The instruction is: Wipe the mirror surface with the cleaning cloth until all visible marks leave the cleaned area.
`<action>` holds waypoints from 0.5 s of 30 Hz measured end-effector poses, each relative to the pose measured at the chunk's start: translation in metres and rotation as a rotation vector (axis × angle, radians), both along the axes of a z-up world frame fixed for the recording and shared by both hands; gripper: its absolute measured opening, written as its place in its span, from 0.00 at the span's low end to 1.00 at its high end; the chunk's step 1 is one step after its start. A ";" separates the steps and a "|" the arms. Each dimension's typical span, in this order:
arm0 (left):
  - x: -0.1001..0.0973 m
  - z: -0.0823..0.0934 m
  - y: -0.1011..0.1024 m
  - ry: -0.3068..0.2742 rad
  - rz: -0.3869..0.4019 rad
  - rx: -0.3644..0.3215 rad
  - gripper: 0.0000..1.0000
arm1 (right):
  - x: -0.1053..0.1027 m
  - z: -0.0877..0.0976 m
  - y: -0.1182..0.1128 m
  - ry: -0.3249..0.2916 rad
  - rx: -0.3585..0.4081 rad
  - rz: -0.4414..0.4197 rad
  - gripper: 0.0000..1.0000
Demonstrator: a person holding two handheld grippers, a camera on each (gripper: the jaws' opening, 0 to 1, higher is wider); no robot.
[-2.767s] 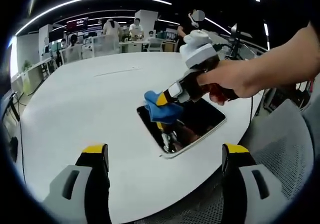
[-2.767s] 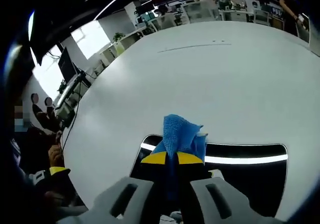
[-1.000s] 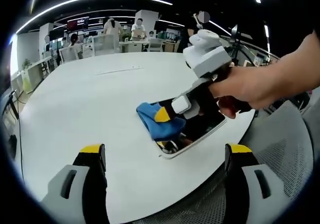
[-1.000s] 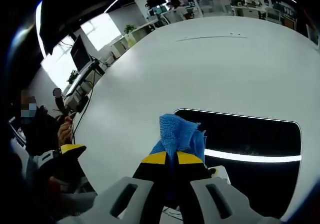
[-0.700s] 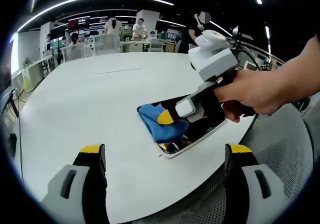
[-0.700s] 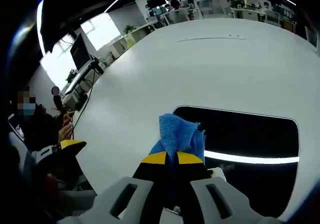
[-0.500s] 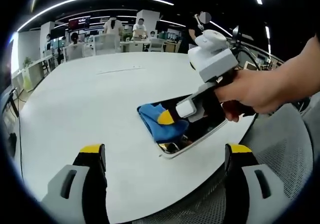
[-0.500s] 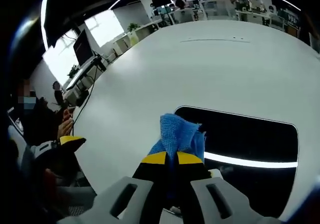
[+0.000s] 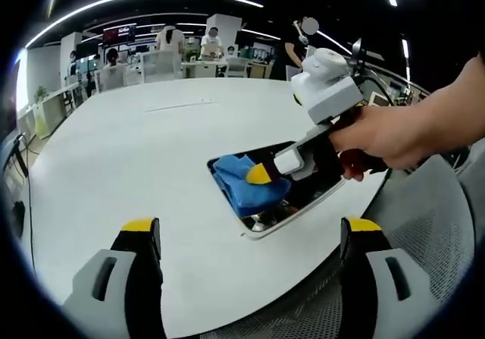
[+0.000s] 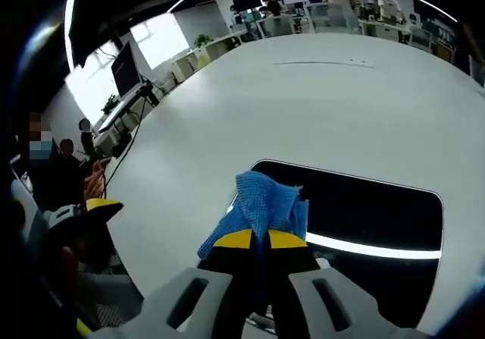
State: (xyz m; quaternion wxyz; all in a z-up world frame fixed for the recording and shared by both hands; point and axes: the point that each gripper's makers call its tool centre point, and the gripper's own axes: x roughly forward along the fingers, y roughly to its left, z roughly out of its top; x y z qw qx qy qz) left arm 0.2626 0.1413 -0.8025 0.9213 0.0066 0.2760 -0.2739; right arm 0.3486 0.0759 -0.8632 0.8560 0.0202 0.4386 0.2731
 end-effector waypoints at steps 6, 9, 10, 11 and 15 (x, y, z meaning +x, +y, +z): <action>0.000 0.000 0.000 0.002 0.000 0.000 0.98 | 0.000 0.000 -0.005 -0.007 -0.007 0.003 0.00; -0.001 0.000 0.000 0.003 -0.001 0.001 0.97 | 0.000 -0.001 -0.009 -0.006 -0.007 -0.003 0.00; -0.001 0.000 0.000 0.003 -0.001 0.001 0.97 | 0.001 -0.001 -0.011 -0.008 -0.009 -0.004 0.00; -0.001 -0.001 0.000 0.003 -0.002 0.002 0.97 | 0.000 0.000 -0.012 -0.009 -0.010 -0.002 0.00; -0.001 -0.001 0.000 0.003 -0.004 0.003 0.97 | 0.001 0.000 -0.018 -0.013 -0.013 -0.001 0.00</action>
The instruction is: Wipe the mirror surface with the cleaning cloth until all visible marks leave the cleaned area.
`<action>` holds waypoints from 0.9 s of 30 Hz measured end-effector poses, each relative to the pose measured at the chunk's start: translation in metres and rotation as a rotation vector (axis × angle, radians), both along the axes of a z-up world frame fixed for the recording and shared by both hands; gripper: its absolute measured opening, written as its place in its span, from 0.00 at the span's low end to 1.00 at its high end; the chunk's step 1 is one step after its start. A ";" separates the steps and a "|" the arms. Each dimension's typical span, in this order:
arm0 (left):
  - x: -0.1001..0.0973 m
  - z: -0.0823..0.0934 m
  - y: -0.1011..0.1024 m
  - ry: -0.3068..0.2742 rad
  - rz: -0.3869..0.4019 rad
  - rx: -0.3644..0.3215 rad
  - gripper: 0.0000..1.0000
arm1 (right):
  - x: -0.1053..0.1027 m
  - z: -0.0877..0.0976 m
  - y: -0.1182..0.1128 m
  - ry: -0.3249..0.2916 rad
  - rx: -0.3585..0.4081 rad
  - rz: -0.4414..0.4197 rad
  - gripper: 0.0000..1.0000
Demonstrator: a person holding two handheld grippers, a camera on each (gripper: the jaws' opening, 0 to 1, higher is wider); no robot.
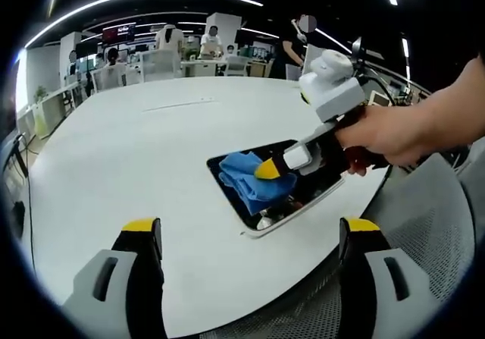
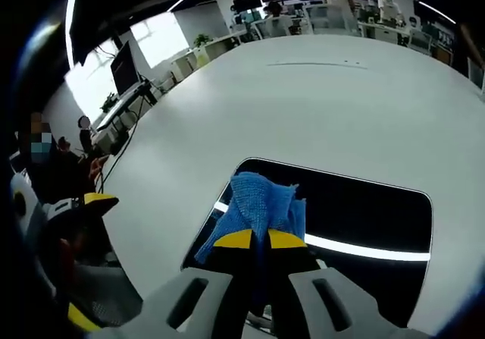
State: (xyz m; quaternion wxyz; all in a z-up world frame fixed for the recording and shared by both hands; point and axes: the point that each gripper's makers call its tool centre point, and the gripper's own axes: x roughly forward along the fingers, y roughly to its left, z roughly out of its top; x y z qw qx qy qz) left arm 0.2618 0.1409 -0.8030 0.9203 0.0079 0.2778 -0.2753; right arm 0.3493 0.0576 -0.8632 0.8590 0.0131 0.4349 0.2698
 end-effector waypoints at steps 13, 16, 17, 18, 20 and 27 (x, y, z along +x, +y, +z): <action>-0.001 0.000 -0.001 0.004 -0.007 -0.002 0.96 | 0.002 -0.001 -0.026 -0.007 -0.004 -0.032 0.00; -0.001 0.000 -0.001 0.004 -0.007 -0.003 0.97 | 0.003 -0.001 -0.030 -0.009 -0.006 -0.035 0.00; -0.001 0.000 -0.001 0.005 -0.007 -0.004 0.97 | 0.003 -0.001 -0.031 -0.011 -0.009 -0.034 0.00; -0.001 0.000 -0.001 0.003 -0.006 -0.003 0.97 | 0.003 -0.001 -0.033 -0.012 -0.011 -0.034 0.00; -0.001 0.000 -0.001 0.005 -0.006 -0.004 0.96 | 0.003 -0.001 -0.038 -0.013 -0.014 -0.036 0.00; 0.000 0.000 -0.001 0.001 -0.003 -0.005 0.96 | 0.003 -0.001 -0.055 -0.015 -0.014 -0.054 0.00</action>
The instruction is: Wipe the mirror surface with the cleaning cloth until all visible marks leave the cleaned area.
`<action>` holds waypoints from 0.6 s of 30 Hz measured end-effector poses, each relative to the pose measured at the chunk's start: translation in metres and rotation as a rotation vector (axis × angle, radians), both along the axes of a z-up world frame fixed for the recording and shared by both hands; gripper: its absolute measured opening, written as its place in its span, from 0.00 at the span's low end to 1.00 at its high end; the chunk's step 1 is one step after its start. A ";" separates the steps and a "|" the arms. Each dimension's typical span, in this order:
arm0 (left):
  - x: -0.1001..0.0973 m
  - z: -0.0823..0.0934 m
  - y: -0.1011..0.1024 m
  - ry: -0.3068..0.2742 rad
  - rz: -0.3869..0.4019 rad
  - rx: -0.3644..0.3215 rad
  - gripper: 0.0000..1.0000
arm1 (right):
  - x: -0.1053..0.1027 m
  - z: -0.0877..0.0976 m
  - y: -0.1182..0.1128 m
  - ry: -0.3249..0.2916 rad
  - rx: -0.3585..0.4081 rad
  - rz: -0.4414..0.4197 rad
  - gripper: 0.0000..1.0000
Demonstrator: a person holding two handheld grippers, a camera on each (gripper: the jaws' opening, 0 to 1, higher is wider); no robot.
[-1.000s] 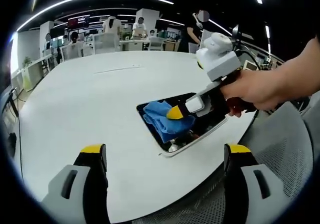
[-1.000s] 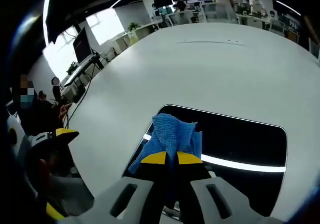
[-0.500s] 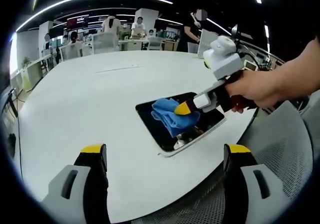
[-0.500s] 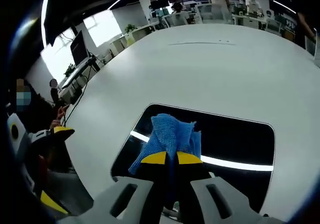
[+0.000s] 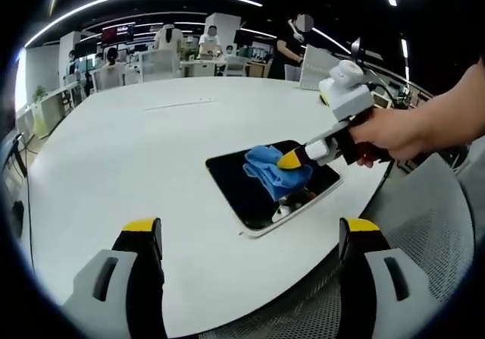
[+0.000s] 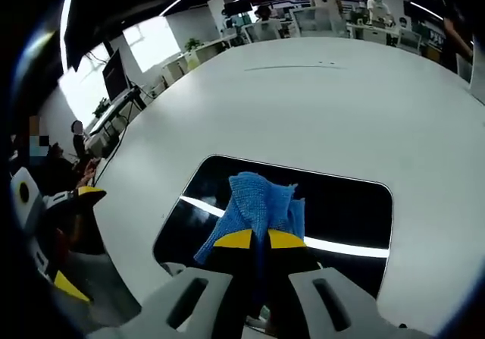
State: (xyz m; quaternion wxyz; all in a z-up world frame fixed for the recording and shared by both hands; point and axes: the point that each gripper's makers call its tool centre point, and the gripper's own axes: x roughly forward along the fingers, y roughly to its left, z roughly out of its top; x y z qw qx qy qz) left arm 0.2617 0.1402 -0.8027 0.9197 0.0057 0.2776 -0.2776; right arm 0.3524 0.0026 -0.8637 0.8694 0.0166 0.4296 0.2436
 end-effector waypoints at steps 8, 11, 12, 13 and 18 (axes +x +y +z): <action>0.000 0.000 0.000 0.001 0.002 0.000 0.96 | 0.000 0.000 -0.015 -0.003 -0.006 -0.014 0.00; 0.000 0.000 0.001 0.001 0.002 0.002 0.96 | 0.000 -0.001 -0.022 -0.005 -0.005 -0.021 0.00; 0.000 0.000 0.001 0.001 0.003 0.000 0.96 | 0.000 -0.001 -0.025 -0.006 -0.006 -0.022 0.00; 0.000 0.000 0.001 0.001 0.003 0.000 0.96 | 0.000 -0.001 -0.028 -0.007 -0.007 -0.025 0.00; 0.000 -0.001 0.002 0.001 0.005 0.003 0.96 | 0.001 -0.001 -0.039 -0.012 -0.017 -0.031 0.00</action>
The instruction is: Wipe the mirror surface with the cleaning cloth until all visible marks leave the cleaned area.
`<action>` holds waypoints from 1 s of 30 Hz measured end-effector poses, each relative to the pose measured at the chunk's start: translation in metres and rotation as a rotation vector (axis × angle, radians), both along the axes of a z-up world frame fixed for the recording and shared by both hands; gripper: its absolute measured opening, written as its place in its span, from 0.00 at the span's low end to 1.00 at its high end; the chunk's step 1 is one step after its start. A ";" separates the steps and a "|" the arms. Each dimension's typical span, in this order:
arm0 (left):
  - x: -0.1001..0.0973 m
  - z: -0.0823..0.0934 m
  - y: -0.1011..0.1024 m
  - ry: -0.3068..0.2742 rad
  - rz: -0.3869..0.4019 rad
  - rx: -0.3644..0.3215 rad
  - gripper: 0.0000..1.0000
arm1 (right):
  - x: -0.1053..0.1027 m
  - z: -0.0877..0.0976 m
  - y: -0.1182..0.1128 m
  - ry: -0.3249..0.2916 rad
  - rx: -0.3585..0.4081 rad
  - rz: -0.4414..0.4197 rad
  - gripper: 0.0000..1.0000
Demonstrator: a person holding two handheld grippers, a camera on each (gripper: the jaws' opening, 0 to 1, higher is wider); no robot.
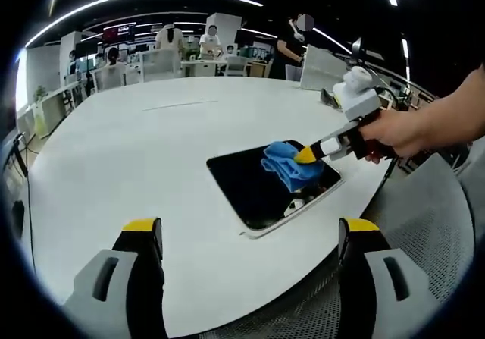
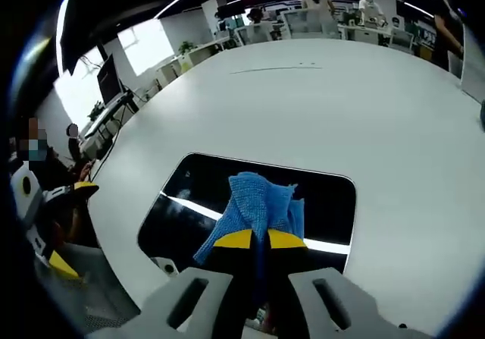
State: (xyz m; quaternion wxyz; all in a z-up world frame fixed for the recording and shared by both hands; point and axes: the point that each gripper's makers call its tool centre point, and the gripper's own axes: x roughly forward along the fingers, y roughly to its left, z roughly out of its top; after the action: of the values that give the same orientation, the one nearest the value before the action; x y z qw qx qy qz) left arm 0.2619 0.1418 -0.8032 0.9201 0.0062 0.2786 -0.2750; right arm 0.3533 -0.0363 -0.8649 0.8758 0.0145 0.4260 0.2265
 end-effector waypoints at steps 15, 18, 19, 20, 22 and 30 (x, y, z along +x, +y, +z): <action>-0.001 0.000 -0.002 0.003 -0.011 0.002 0.96 | -0.002 0.001 -0.036 0.007 -0.004 -0.038 0.00; -0.002 -0.001 -0.003 0.004 -0.014 0.004 0.96 | -0.002 0.002 -0.042 0.006 -0.008 -0.046 0.00; -0.002 -0.001 -0.003 0.004 -0.015 0.004 0.96 | -0.002 0.002 -0.043 0.006 -0.008 -0.047 0.00; -0.002 0.000 -0.003 0.002 -0.015 0.004 0.96 | -0.002 0.001 -0.045 0.006 -0.010 -0.051 0.00; -0.001 0.000 -0.003 0.000 -0.016 0.003 0.96 | -0.002 0.001 -0.049 0.007 -0.013 -0.058 0.00; -0.001 0.000 -0.003 0.002 -0.014 -0.001 0.96 | -0.002 0.001 -0.058 0.008 -0.023 -0.072 0.00</action>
State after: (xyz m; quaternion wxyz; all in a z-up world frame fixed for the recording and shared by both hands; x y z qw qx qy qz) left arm 0.2606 0.1387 -0.8034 0.9179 0.0074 0.2793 -0.2818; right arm 0.3512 -0.0940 -0.8640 0.8819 0.0209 0.4311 0.1899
